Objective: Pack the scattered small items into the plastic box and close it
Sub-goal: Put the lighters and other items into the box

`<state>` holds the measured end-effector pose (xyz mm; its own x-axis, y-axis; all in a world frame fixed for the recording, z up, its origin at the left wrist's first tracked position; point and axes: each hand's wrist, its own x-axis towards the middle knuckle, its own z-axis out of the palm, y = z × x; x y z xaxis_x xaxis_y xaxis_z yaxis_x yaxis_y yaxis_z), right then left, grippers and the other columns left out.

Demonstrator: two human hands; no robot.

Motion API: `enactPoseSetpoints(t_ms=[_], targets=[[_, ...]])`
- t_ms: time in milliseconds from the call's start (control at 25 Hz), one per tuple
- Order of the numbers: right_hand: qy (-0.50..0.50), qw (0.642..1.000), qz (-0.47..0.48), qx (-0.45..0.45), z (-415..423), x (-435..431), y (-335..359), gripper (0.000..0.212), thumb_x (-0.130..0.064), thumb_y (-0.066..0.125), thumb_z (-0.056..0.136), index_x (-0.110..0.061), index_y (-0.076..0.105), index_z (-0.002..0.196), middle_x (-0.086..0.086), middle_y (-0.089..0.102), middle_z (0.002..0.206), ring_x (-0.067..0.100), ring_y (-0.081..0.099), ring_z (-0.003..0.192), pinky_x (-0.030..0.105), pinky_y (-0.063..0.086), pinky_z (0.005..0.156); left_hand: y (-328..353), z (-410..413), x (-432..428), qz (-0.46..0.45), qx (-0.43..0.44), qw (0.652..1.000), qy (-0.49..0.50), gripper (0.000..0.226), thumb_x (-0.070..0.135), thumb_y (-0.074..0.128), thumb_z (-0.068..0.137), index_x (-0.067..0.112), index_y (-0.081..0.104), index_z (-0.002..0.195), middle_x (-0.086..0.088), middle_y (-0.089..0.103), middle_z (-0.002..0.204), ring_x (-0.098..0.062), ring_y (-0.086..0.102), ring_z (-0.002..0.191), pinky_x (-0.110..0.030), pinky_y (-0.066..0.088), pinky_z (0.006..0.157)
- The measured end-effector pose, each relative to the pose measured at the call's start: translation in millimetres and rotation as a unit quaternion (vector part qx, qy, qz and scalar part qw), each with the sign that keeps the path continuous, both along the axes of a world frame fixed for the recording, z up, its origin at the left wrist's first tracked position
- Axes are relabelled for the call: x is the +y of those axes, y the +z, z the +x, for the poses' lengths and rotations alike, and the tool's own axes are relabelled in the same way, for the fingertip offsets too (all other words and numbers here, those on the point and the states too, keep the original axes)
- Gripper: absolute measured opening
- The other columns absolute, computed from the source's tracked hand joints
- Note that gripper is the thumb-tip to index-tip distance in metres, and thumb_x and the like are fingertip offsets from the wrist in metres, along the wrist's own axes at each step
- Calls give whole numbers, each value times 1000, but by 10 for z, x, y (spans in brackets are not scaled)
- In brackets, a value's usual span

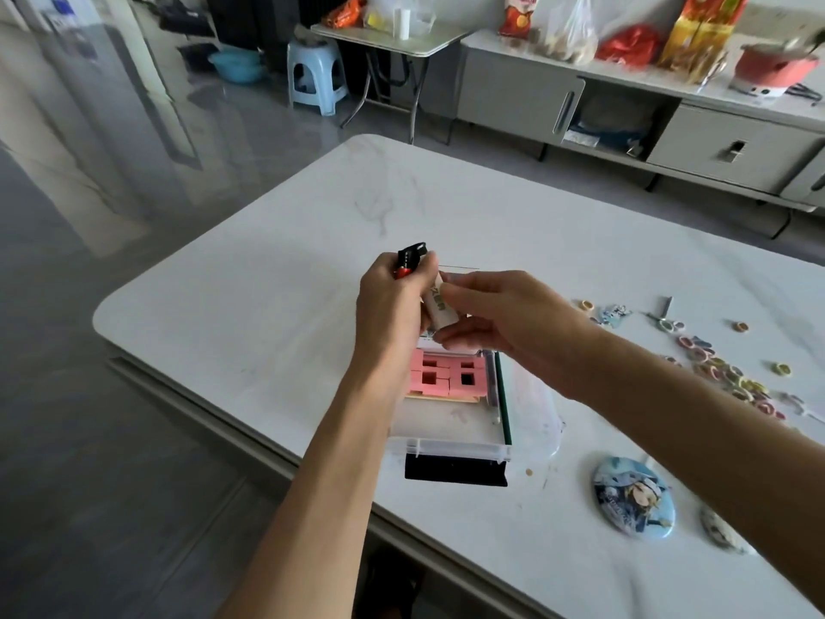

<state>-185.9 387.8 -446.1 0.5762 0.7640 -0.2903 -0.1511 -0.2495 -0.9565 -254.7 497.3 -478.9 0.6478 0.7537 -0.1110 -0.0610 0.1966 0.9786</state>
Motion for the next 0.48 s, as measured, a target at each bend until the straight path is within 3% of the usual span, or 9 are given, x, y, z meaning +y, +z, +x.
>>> enactPoseSetpoints(t_ms=[160, 240, 360, 480], targets=[[-11, 999, -25, -28, 4, -30, -49, 12, -10, 67, 88, -3, 70, 98, 9, 69, 82, 15, 65, 70, 24, 58, 75, 23, -34, 107, 11, 36, 999, 25, 30, 38, 59, 92, 11, 62, 78, -3, 56, 68, -11, 40, 44, -18, 32, 43], [6, 989, -95, -111, 44, -91, -48, 7, -12, 67, 89, -14, 72, 93, 4, 71, 74, 13, 68, 64, 18, 56, 71, 2, -74, 219, 13, 53, 995, 84, 25, 36, 60, 91, 12, 63, 83, 4, 59, 70, -11, 43, 50, -24, 35, 52], [150, 913, -240, -294, 1, -141, -177, 9, -19, 70, 87, -23, 74, 94, -11, 68, 57, 3, 68, 55, 17, 56, 63, -48, -112, 340, -32, 65, 990, 119, 11, 22, 58, 89, 14, 54, 82, 5, 53, 68, -11, 40, 47, -20, 31, 47], [253, 861, -272, -348, -138, -79, -362, 9, -15, 71, 86, -18, 73, 94, -20, 58, 54, -2, 64, 48, 21, 58, 61, -98, -101, 349, -19, 97, 992, 82, 5, 13, 57, 85, 12, 52, 84, 1, 48, 68, -13, 32, 46, -18, 23, 42]])
